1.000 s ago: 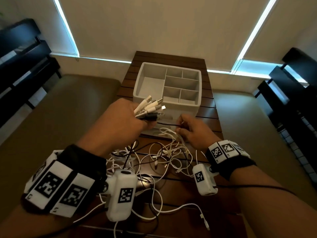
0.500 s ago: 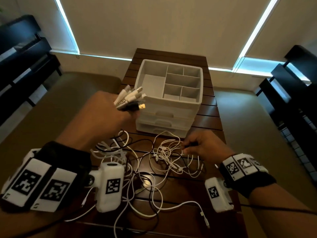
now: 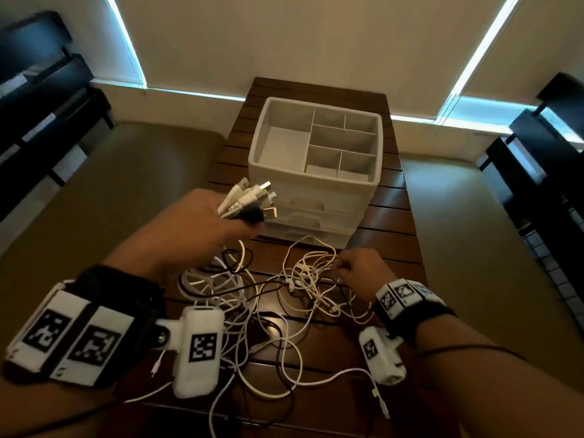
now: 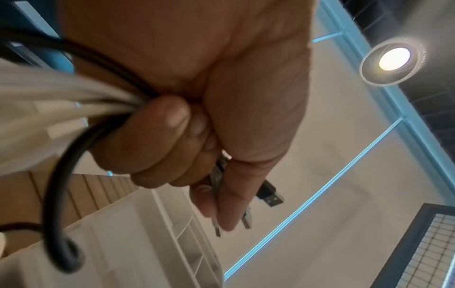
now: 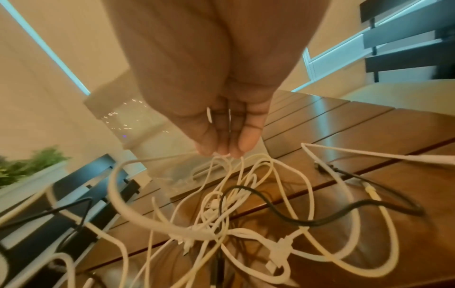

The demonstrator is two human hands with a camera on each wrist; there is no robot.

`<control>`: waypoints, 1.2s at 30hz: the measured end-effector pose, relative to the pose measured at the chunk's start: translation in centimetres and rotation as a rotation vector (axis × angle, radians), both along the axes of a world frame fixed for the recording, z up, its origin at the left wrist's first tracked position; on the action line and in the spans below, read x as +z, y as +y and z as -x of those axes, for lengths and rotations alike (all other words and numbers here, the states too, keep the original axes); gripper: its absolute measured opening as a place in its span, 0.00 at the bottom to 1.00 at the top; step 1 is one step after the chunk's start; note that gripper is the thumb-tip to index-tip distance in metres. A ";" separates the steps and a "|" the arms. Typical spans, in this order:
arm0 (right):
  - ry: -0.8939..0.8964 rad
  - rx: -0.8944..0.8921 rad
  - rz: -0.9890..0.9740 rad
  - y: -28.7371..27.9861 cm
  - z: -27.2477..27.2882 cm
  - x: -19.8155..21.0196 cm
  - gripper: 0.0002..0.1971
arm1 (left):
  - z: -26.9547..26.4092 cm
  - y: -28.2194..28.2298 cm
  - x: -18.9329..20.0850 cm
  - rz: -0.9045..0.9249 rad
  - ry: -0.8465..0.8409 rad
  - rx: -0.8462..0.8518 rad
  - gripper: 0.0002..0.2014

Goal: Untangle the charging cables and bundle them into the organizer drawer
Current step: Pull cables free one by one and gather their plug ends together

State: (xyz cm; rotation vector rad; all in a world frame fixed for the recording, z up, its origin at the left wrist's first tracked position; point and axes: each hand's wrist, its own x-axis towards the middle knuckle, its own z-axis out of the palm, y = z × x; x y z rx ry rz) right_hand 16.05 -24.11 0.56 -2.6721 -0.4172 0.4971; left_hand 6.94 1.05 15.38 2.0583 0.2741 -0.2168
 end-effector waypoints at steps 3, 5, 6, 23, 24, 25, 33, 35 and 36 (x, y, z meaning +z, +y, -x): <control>-0.001 -0.052 0.094 1.5 -1.7 -1.9 0.11 | -0.4 -0.3 -1.5 -0.001 0.028 0.014 0.07; 0.007 -0.048 0.176 2.3 -2.4 -3.4 0.11 | -0.5 -0.6 -2.6 0.040 0.059 0.032 0.07; 0.008 -0.021 0.217 2.6 -2.7 -4.0 0.11 | -0.7 -0.7 -3.0 0.083 0.070 0.047 0.08; -0.017 0.181 0.440 4.1 -4.6 -5.9 0.14 | -2.2 0.0 -5.8 0.081 0.090 0.007 0.09; -0.015 0.214 0.442 4.1 -4.8 -5.3 0.14 | -2.3 0.0 -5.9 0.083 0.081 0.008 0.10; -0.009 0.251 0.446 4.1 -4.9 -4.4 0.14 | -2.4 0.0 -5.9 0.092 0.074 0.016 0.11; 0.028 0.344 0.415 2.8 -5.2 4.6 0.13 | -2.6 -1.3 -5.7 0.239 0.020 0.029 0.16; 0.160 0.270 0.311 2.2 -4.9 6.4 0.15 | -2.5 -1.9 -5.5 0.281 0.032 0.029 0.18; 0.216 0.232 0.236 1.8 -4.7 7.3 0.14 | -2.5 -2.1 -5.4 0.314 0.041 0.039 0.17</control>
